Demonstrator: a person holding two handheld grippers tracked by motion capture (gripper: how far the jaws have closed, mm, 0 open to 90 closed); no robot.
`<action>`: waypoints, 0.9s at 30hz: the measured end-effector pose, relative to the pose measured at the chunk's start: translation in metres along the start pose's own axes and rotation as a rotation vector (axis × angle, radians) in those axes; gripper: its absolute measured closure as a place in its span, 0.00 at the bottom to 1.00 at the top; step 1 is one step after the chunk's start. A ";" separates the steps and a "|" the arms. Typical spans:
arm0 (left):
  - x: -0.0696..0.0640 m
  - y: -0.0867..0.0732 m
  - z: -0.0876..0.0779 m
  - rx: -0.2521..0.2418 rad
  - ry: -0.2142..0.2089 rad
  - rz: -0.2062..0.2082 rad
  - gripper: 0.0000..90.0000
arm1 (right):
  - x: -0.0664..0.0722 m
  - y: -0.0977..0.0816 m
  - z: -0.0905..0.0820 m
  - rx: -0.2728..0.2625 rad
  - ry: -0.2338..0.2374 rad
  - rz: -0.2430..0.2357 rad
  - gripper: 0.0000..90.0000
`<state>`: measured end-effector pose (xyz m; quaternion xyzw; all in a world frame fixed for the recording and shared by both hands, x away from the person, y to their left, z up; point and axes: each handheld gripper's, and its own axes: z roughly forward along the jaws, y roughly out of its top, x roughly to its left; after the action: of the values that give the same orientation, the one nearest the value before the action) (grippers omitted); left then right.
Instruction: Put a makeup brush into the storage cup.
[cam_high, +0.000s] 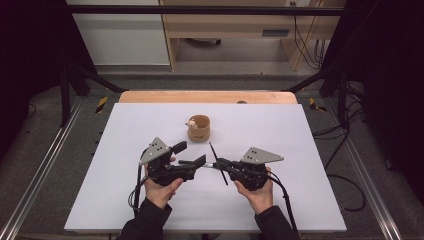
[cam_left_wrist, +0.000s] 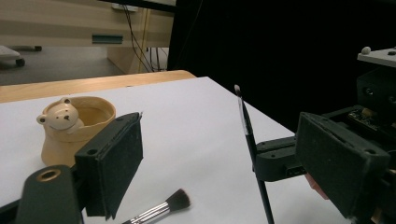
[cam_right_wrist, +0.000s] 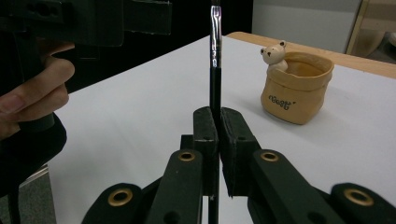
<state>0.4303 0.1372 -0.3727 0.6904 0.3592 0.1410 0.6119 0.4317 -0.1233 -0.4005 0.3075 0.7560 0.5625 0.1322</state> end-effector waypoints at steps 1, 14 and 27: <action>0.000 0.000 0.001 -0.001 -0.002 -0.001 0.16 | 0.000 0.000 0.000 -0.001 0.001 0.000 0.95; -0.005 -0.002 0.008 -0.009 -0.033 -0.032 0.24 | 0.004 0.001 0.000 -0.024 0.006 -0.006 0.95; -0.009 -0.006 0.017 -0.001 -0.059 -0.074 0.38 | 0.007 0.001 0.002 -0.033 0.013 -0.010 0.95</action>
<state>0.4331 0.1184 -0.3796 0.6802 0.3661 0.0981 0.6274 0.4277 -0.1178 -0.3993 0.2977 0.7489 0.5763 0.1354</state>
